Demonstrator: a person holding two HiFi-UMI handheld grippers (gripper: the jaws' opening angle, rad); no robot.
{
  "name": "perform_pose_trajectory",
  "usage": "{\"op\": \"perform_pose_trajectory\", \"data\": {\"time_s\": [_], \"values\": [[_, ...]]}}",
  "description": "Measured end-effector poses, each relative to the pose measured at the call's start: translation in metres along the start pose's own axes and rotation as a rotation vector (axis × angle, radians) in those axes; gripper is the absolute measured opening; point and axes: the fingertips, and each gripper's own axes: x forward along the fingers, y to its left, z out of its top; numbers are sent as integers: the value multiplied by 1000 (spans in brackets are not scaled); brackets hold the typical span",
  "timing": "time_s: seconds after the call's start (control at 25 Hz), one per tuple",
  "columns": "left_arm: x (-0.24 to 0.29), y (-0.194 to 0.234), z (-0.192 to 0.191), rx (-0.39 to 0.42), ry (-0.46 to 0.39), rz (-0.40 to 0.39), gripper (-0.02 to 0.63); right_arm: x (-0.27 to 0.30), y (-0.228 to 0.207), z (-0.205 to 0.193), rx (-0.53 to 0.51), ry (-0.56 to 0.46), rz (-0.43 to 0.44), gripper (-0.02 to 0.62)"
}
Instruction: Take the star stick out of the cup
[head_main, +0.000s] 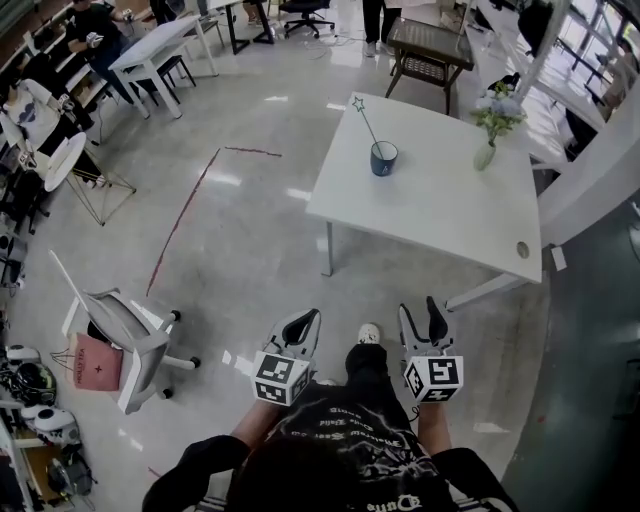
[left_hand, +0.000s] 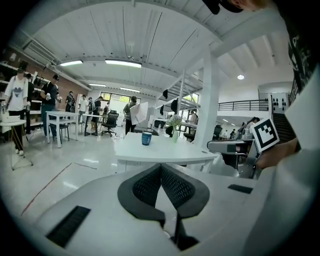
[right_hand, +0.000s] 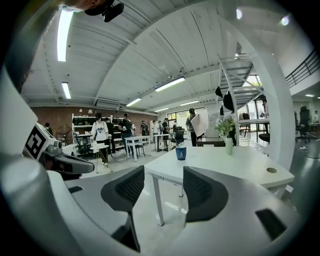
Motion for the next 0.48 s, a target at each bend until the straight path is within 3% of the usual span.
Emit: {"op": "perform_pose_trajectory", "data": {"time_s": [0.48], "values": [[121, 7, 55, -20, -36, 101, 18, 111, -90, 47, -44, 3, 126, 244]]}}
